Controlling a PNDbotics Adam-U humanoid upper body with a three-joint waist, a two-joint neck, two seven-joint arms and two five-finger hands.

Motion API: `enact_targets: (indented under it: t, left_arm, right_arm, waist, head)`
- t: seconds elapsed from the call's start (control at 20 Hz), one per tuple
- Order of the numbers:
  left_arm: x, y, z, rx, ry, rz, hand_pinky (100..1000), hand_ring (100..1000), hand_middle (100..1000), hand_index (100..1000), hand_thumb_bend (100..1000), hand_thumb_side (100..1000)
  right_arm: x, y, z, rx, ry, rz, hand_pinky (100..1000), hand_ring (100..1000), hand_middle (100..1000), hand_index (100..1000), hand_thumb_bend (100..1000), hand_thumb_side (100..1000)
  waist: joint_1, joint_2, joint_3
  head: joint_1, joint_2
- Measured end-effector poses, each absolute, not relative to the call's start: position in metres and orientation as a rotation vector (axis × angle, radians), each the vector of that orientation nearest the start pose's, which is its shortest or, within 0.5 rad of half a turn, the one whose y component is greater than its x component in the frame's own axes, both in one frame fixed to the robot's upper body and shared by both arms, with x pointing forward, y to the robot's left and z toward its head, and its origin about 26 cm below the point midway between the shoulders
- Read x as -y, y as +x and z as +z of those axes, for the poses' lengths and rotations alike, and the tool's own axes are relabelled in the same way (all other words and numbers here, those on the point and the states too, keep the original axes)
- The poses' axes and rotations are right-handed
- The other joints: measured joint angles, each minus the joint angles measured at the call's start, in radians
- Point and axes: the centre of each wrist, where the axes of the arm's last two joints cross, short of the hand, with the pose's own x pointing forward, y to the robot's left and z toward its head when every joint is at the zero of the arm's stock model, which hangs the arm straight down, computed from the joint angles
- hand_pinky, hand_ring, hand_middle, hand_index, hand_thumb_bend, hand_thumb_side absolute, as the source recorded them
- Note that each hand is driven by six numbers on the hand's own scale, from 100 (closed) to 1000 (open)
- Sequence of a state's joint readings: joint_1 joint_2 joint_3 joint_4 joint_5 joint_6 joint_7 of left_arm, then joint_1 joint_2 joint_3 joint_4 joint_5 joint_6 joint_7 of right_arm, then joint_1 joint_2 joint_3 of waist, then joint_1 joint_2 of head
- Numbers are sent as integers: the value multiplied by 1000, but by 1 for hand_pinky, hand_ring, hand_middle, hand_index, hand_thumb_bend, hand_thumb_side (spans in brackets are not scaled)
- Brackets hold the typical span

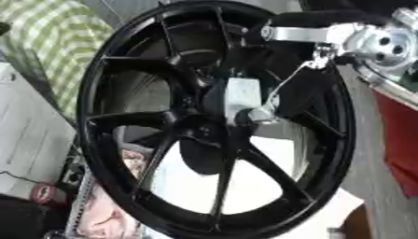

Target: Pull the pin out of the wheel hub.

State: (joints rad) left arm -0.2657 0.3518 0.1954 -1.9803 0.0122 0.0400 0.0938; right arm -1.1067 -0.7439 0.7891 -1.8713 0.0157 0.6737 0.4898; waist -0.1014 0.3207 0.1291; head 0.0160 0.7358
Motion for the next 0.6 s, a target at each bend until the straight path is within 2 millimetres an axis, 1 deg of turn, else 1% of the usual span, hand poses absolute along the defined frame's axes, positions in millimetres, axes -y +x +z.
enact_targets:
  t: [0.2,0.35,0.6]
  left_arm:
    - [-317,294,205,2229,412,-117,773,635,610,798,100,827]
    - [-317,294,205,2228,412,-117,773,635,610,798,100,827]
    - [-316,294,205,2228,409,-113,774,635,610,798,100,827]
  right_arm:
    - [121,312,301,1405,-346,1668,826,834,685,772,485,215]
    - [121,314,301,1401,-343,1670,819,823,658,750,475,203]
    - [121,318,299,1399,-337,1673,819,812,641,737,447,163]
  waist:
    - [0,0,1]
    - [0,0,1]
    - [0,0,0]
  head:
    - [0,0]
    - [0,0]
    - [0,-1]
